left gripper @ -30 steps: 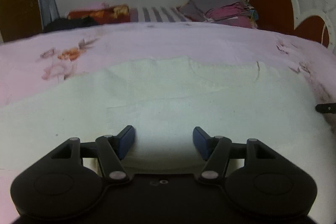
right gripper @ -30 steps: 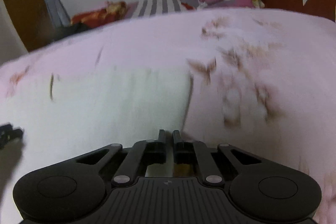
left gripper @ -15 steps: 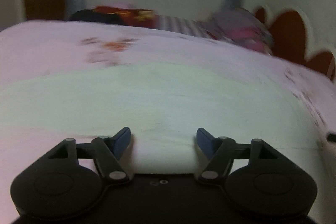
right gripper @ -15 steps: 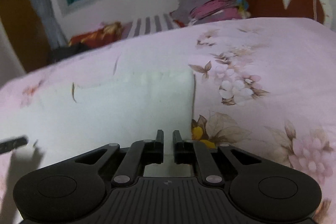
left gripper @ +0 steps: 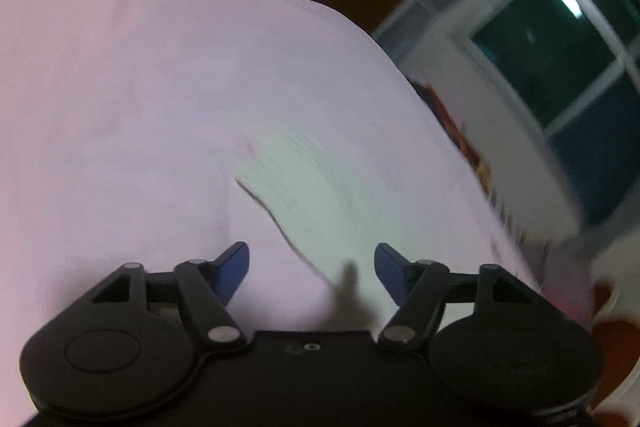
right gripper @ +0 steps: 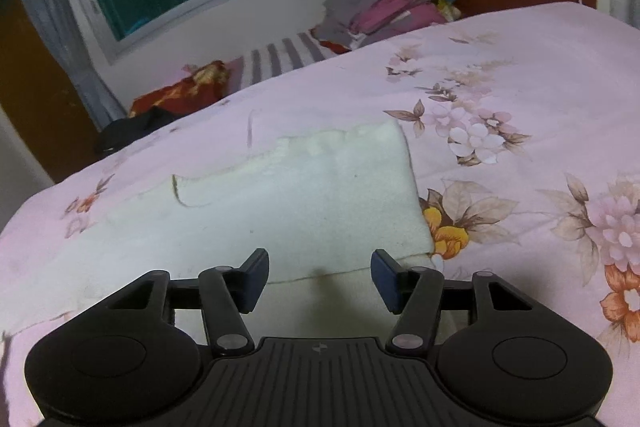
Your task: Fold small clothes
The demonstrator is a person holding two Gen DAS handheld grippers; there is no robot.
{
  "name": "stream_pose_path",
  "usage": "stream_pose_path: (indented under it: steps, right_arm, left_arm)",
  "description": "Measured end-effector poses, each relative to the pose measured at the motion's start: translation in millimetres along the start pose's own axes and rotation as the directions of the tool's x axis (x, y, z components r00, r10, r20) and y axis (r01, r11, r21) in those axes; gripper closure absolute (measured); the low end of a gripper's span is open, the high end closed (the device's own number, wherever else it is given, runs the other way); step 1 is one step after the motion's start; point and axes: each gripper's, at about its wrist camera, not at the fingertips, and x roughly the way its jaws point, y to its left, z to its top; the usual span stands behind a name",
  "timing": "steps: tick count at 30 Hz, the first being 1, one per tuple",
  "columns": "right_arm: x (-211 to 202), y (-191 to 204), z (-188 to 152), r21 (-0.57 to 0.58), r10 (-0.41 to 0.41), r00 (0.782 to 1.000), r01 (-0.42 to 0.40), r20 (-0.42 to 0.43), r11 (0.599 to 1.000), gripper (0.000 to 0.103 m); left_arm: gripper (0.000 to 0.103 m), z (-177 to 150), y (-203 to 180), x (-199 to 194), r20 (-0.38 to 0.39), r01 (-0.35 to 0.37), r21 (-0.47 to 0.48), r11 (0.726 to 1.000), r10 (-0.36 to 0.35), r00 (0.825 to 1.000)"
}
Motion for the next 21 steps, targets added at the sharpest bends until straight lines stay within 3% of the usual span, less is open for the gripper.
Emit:
stream_pose_path:
  steps: [3,7,8,12,14,17,21]
  right_arm:
    - [-0.4,9.5,2.0,-0.007,-0.011,1.000,0.011,0.006,1.000,0.046]
    - [1.8,20.2,1.7,-0.021,-0.019,1.000,0.019,0.002,1.000,0.046]
    - [2.8,21.9,1.5,-0.022,-0.019,1.000,0.020,0.002,1.000,0.046]
    - [8.3,22.7,2.5,-0.015,-0.015,1.000,0.015,-0.004,1.000,0.046]
    - [10.8,20.7,2.6,-0.001,-0.012,1.000,0.012,-0.006,1.000,0.046]
    - [12.6,14.8,4.4,0.015,-0.014,1.000,0.014,-0.006,1.000,0.046]
    - [13.4,4.7,9.1,0.024,-0.008,1.000,0.008,0.003,1.000,0.046]
  left_arm:
    - [0.035,10.6,7.8,12.6,0.014,0.041,-0.084,0.996,-0.040,0.999]
    - [0.035,15.9,-4.5,28.7,0.032,0.046,-0.045,0.998,-0.045,0.998]
    - [0.038,18.8,-7.7,32.9,0.038,0.043,-0.029,0.999,-0.042,0.998]
    - [0.083,18.8,-17.7,49.6,0.025,0.022,-0.005,1.000,-0.022,0.999]
    - [0.095,14.3,-15.5,46.1,0.025,-0.030,0.049,0.998,0.028,0.999]
    - [0.098,10.9,-33.0,30.9,0.050,-0.050,0.080,0.995,0.046,0.998]
    - [0.098,-12.0,-82.9,14.1,0.050,0.051,0.186,0.981,-0.061,0.997]
